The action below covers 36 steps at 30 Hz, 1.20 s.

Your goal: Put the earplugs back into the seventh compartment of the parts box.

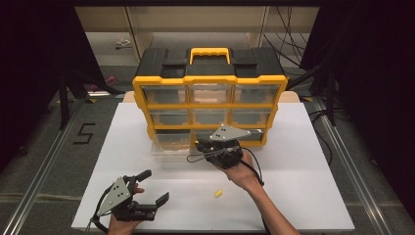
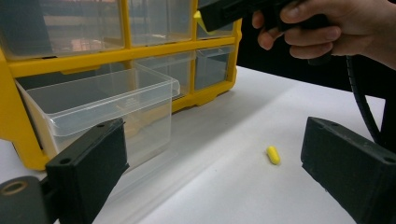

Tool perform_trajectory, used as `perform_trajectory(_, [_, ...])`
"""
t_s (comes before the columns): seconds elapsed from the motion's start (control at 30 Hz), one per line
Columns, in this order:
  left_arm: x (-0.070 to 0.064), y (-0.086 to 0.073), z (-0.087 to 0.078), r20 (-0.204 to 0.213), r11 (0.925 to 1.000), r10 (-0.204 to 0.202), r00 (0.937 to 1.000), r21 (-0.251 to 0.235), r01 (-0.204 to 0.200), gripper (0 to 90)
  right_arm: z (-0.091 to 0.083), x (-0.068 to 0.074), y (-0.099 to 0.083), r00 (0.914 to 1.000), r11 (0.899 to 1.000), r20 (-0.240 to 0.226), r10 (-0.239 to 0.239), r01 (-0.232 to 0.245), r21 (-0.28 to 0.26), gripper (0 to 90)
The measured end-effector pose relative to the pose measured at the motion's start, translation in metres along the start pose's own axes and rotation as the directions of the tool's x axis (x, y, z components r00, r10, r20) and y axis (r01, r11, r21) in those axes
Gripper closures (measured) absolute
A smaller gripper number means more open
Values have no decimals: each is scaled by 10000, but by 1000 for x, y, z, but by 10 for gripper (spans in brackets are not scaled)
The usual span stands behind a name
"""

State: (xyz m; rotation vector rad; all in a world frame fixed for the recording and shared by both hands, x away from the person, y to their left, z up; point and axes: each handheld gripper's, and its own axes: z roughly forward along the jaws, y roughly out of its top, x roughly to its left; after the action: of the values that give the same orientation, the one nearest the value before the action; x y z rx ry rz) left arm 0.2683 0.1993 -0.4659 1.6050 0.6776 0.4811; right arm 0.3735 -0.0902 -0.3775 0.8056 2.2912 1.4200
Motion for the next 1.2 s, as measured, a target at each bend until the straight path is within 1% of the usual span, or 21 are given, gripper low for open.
perform_trajectory(0.13, [-1,0,0,-3,9999,85,10000,-66,-85,71,11,2,2,10000,10000,-8,38,-38,-9,807])
perform_trajectory(0.17, [-1,0,0,-8,9999,94,10000,-46,-94,71,17,3,2,10000,10000,5,99,-99,11,807])
perform_trajectory(0.2, [-1,0,0,-1,10000,85,10000,-20,-85,71,17,3,2,10000,10000,5,99,-99,11,807])
perform_trajectory(0.27, [0,0,0,26,10000,60,10000,-19,-60,71,24,5,4,9999,9999,-24,104,-104,-54,807])
perform_trajectory(0.47, [0,0,0,59,10000,9,10000,-65,-8,71,34,7,9,9999,9999,-27,97,-97,-114,807])
perform_trajectory(0.57, [0,0,-1,67,10000,-19,10000,-93,19,71,45,6,8,9999,9999,64,123,-123,32,808])
perform_trajectory(0.7, [0,0,-1,84,10000,-23,10000,-94,24,71,51,5,8,9999,9999,97,130,-131,100,807])
perform_trajectory(0.83, [0,0,0,106,10000,-37,9999,-48,37,71,57,5,6,9998,9997,166,60,-64,248,806])
perform_trajectory(0.93, [0,0,0,108,10000,-4,9999,-38,5,71,61,3,5,9998,9990,171,104,-111,431,798])
perform_trajectory(1.03, [0,0,0,103,10000,-30,9999,-52,31,71,67,2,3,9996,9984,198,185,-196,531,749])
perform_trajectory(1.1, [1,0,0,97,10000,-42,9999,-63,43,71,69,1,2,9994,9976,280,183,-201,660,678])
perform_trajectory(1.2, [1,0,-1,94,10000,-40,9999,-61,41,71,69,-1,2,9995,9985,241,219,-230,488,595])
